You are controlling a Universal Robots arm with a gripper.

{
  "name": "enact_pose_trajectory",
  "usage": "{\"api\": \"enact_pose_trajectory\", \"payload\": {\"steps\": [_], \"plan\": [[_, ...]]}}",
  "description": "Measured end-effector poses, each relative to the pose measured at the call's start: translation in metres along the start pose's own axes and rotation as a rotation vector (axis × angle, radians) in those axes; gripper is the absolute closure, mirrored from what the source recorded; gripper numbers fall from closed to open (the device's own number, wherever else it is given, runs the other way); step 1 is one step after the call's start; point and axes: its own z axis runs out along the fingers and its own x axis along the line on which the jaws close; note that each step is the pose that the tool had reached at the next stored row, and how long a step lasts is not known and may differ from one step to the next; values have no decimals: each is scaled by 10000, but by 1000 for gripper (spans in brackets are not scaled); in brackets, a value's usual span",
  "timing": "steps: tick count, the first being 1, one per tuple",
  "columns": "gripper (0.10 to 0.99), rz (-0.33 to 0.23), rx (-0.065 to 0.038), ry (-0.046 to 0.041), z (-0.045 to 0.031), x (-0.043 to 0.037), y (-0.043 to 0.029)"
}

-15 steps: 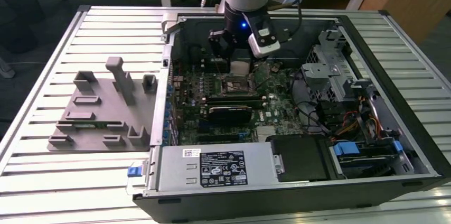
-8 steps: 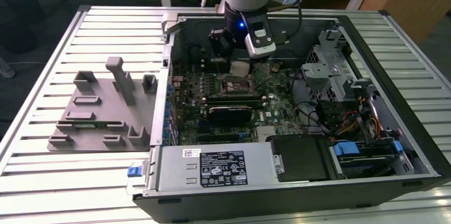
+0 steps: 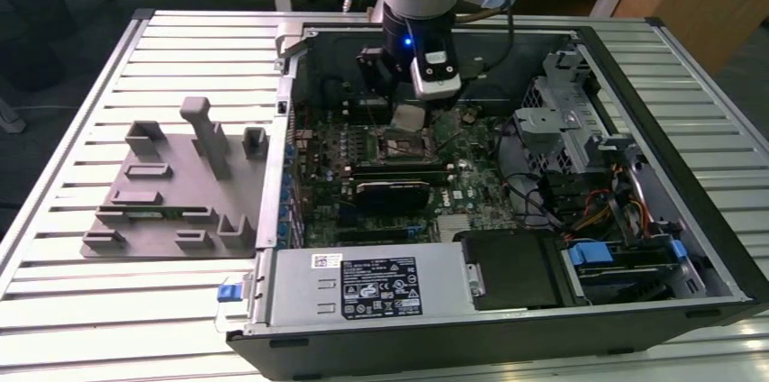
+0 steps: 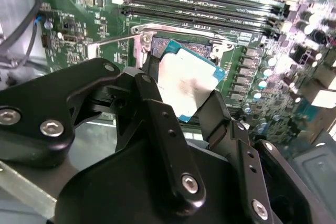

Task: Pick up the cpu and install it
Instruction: 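Place the cpu into insertion slot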

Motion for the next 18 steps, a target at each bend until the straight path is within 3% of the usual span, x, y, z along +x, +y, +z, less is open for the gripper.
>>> {"api": "enact_pose_trajectory", "payload": {"steps": [10,18], "plan": [[545,1405,47,-67,0,0,0],[545,2195,74,-104,1,0,0]]}}
